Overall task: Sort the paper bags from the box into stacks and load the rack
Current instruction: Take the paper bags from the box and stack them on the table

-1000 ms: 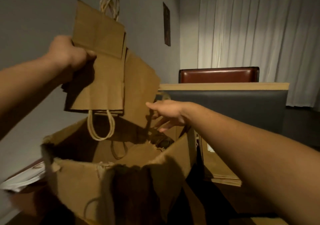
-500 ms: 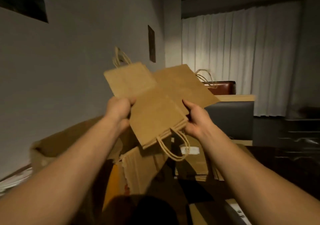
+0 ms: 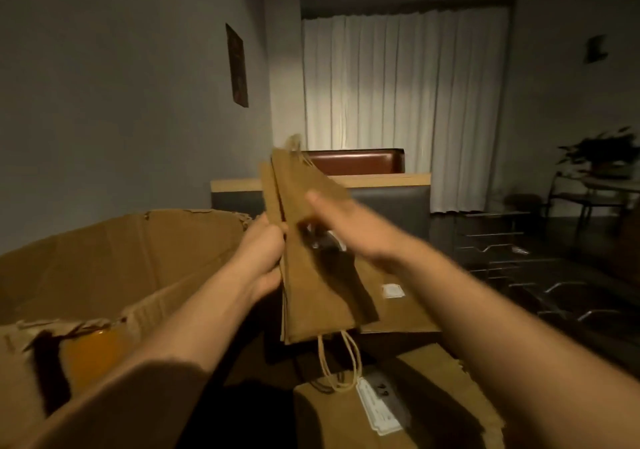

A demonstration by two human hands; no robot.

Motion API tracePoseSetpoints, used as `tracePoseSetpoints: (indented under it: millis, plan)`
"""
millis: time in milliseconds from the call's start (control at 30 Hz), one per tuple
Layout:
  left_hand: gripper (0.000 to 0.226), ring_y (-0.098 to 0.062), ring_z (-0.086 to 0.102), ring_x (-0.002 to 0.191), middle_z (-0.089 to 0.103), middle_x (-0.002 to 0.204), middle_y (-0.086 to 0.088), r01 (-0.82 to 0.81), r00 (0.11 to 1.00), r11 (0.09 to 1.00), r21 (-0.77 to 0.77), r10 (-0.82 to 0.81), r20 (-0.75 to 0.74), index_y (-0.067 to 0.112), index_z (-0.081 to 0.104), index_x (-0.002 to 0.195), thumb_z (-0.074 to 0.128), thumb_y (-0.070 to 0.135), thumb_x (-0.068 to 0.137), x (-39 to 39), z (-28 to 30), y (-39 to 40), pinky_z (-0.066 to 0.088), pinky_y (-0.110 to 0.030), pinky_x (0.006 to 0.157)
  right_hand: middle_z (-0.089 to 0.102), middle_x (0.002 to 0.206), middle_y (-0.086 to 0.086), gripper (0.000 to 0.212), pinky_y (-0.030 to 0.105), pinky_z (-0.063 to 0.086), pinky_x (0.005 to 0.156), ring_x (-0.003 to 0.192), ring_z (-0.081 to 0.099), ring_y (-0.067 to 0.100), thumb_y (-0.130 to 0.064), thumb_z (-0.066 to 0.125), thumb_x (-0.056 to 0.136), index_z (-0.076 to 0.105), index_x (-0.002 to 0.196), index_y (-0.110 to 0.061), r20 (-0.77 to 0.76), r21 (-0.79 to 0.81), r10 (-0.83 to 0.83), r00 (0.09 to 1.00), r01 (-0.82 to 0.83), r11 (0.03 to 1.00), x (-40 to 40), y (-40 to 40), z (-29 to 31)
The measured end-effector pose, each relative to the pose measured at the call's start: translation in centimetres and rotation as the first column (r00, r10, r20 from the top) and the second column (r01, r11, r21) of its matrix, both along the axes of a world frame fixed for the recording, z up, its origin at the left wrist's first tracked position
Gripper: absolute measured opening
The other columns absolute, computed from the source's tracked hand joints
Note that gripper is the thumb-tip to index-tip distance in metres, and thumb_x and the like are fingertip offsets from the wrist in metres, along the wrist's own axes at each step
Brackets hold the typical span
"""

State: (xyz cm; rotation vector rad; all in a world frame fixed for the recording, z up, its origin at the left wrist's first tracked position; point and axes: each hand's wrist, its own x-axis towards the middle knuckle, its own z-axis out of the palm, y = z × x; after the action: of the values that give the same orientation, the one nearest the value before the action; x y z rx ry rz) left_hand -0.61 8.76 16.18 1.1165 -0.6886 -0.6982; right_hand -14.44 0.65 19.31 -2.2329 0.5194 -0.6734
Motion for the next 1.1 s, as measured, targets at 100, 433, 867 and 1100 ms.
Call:
tracePoseSetpoints:
  millis: [100, 433, 867, 1100]
  plan:
    - [0.039, -0.037, 0.067, 0.102, 0.061, 0.126, -0.028, 0.095, 0.966, 0.991, -0.095, -0.115, -0.233, 0.003, 0.062, 0.127, 0.063, 0.018, 0.091, 0.8, -2.7, -0.3, 0.058, -0.051, 0.082, 0.054, 0.141, -0.015, 0.038, 0.042, 0.028, 0.113, 0.137, 0.041, 0.018, -0.045, 0.037, 0.104, 0.058, 0.134, -0.036, -0.096, -0.277, 0.042, 0.994, -0.067, 0.958, 1.5, -0.2, -3.6]
    - [0.021, -0.021, 0.074, 0.080, 0.076, 0.093, -0.010, -0.054, 0.990, 0.999, 0.003, 0.054, -0.129, 0.016, 0.069, 0.110, 0.065, 0.023, 0.091, 2.0, -8.7, 1.4, 0.059, -0.032, 0.064, 0.011, 0.163, -0.016, 0.084, 0.065, 0.001, 0.115, 0.151, -0.004, 0.020, -0.057, 0.067, 0.083, 0.020, 0.152, -0.044, -0.146, -0.490, -0.134, 0.980, 0.046, 0.871, 0.7, -2.2, -8.2]
    - [0.012, -0.023, 0.067, 0.082, 0.069, 0.091, -0.010, -0.151, 0.983, 0.983, 0.106, 0.161, -0.093, 0.009, 0.064, 0.101, 0.053, 0.006, 0.096, 4.3, -10.2, -0.4, 0.054, -0.035, 0.072, 0.063, 0.115, 0.012, 0.058, 0.044, 0.058, 0.082, 0.101, 0.065, 0.030, 0.006, 0.062, 0.088, 0.047, 0.139, -0.015, 0.015, 0.484, -0.504, 0.864, 0.435, 0.759, -2.8, -13.5, -9.2]
    - [0.011, -0.028, 0.066, 0.085, 0.071, 0.096, -0.015, -0.231, 0.972, 0.950, 0.207, 0.236, 0.001, 0.008, 0.065, 0.096, 0.057, 0.002, 0.091, 6.0, -11.6, -3.5, 0.053, -0.039, 0.082, 0.058, 0.125, 0.012, 0.037, 0.044, 0.056, 0.089, 0.102, 0.062, 0.031, 0.000, 0.050, 0.093, 0.058, 0.125, -0.017, -0.178, -0.075, -0.729, 0.661, 0.730, 0.680, -1.8, -26.4, -12.3]
